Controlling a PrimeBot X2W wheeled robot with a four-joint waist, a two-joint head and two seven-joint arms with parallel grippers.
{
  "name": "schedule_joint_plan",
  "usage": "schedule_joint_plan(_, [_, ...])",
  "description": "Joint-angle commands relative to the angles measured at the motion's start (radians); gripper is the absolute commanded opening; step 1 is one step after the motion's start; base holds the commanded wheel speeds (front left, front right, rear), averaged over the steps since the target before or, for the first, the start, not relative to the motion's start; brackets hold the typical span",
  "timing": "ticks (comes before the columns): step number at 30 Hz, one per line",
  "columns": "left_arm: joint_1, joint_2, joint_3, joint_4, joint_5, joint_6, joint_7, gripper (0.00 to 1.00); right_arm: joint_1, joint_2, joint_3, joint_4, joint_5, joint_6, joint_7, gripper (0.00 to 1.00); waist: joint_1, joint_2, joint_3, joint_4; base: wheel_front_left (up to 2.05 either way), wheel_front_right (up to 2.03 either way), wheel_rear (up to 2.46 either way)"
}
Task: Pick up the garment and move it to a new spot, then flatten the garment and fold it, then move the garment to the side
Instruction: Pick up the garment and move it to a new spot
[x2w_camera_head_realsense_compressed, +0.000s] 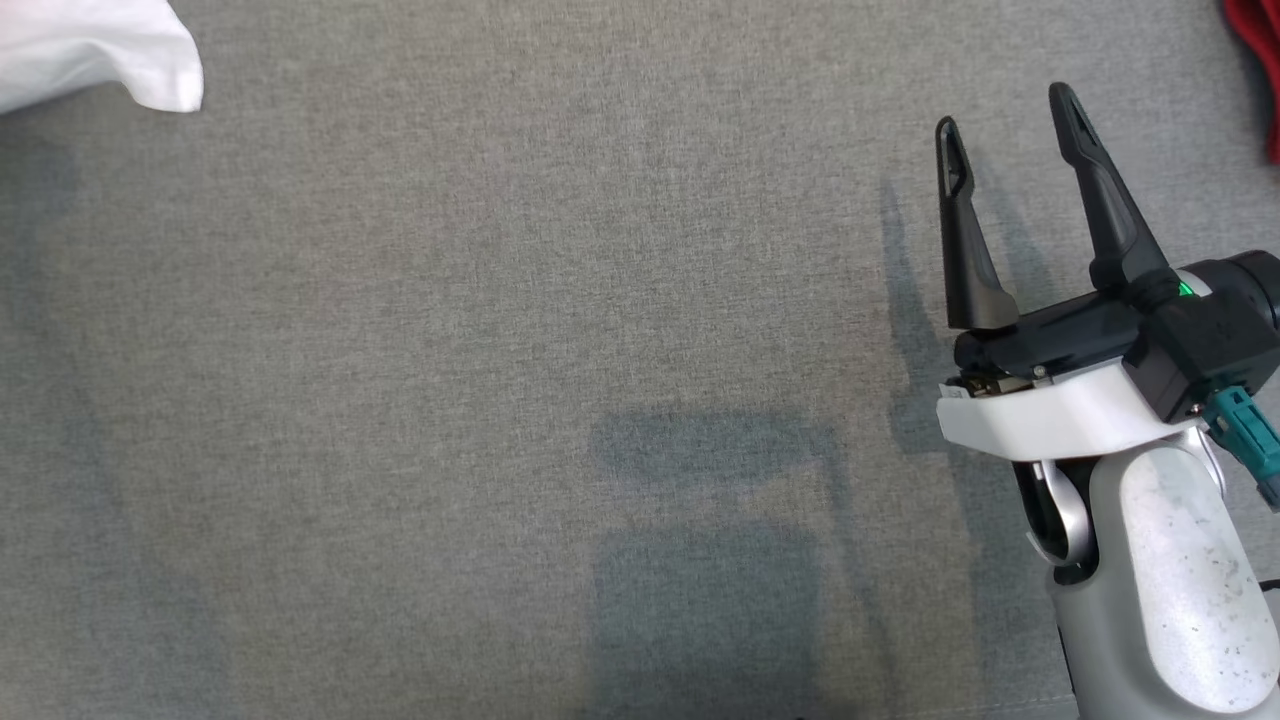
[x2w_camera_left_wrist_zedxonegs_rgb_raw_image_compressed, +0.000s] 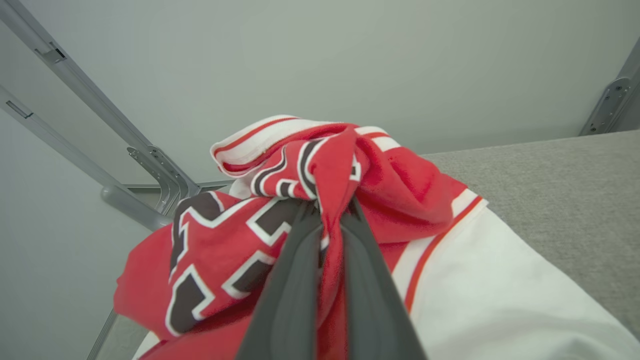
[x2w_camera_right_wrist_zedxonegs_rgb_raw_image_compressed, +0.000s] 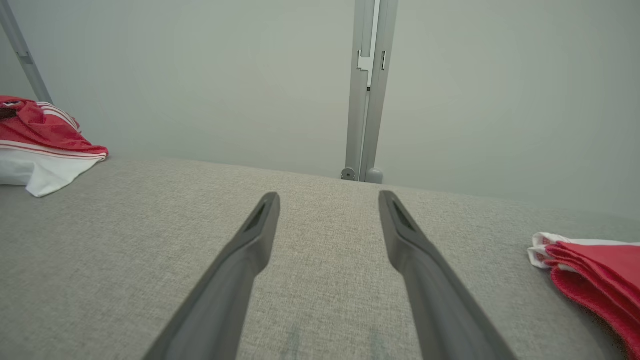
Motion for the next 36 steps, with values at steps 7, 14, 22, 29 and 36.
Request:
schedule_joint_plan(7, [0.031, -0.003, -0.113, -0.084, 0.000, -0.015, 0.013, 0.00, 0.039, 0.000, -0.005, 0.076, 0.041, 0.000, -0.032, 1.00, -0.0001, 0.0000, -0.257, -0.016, 0.00, 0.00, 0.00])
schedule_joint_plan(14, [0.097, 0.015, -0.314, -0.327, -0.081, -0.015, 0.083, 0.00, 0.105, 0.000, -0.037, 0.116, 0.070, 0.000, -0.048, 1.00, -0.0001, 0.0000, -0.413, -0.053, 0.00, 0.00, 0.00])
schedule_joint_plan(22, [0.229, 0.050, -0.463, -0.678, -0.197, -0.015, 0.222, 0.00, 0.187, 0.000, -0.054, 0.130, 0.102, 0.000, -0.055, 1.00, -0.0001, 0.0000, -0.489, -0.110, 0.00, 0.00, 0.00])
schedule_joint_plan(29, [0.371, -0.027, -0.531, -0.830, -0.241, 0.024, 0.262, 0.00, 0.189, 0.000, -0.033, 0.138, 0.116, 0.000, -0.056, 1.00, -0.0001, 0.0000, -0.446, -0.184, 0.00, 0.00, 0.00])
schedule_joint_plan(36, [0.418, -0.123, -0.603, -0.692, -0.201, 0.056, 0.215, 0.00, 0.149, 0.001, 0.002, 0.159, 0.149, 0.000, -0.070, 1.00, -0.0001, 0.0000, -0.356, -0.261, 0.00, 0.00, 0.00])
